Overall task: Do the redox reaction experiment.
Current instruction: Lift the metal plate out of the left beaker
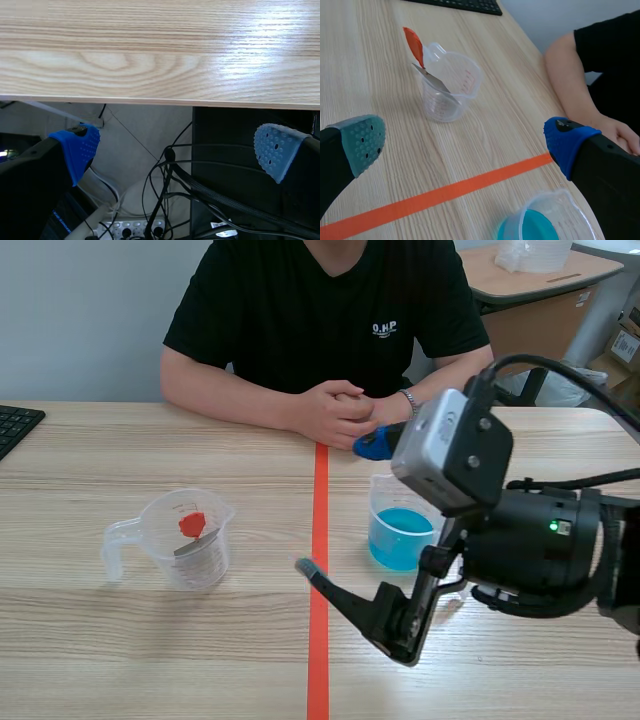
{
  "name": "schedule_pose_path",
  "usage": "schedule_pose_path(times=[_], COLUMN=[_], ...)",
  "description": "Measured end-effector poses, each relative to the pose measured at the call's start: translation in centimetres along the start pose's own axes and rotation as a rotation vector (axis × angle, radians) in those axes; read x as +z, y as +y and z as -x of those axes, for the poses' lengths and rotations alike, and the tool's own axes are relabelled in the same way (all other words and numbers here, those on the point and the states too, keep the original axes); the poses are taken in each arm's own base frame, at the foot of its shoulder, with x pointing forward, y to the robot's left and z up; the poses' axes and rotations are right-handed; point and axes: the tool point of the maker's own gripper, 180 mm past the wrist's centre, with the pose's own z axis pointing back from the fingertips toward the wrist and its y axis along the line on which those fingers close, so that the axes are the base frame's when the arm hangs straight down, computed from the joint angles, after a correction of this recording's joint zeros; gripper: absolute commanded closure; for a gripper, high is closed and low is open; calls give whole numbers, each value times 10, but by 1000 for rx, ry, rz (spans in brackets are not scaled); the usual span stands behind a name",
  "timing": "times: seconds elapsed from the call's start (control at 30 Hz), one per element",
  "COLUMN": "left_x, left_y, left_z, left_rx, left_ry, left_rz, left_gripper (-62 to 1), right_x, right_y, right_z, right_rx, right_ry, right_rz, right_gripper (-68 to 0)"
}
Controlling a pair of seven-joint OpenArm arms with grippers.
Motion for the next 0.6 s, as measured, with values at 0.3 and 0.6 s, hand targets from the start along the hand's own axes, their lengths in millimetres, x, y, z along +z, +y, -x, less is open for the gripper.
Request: schedule_pose_path(times=[0.3, 0.6], left_x=[3, 4], left_y=[-1, -1], left_z=[5, 6], left_rx=[6, 6], left_ry=[12, 15], left_rz=[0, -1], left_gripper=[-623, -623], right_x=[-42, -89], right_y=[18, 26], right_z=[11, 14], right_rx=[21, 14], right_ry=[-6, -22], right_rz=[-108, -174], right_gripper=[-679, -679])
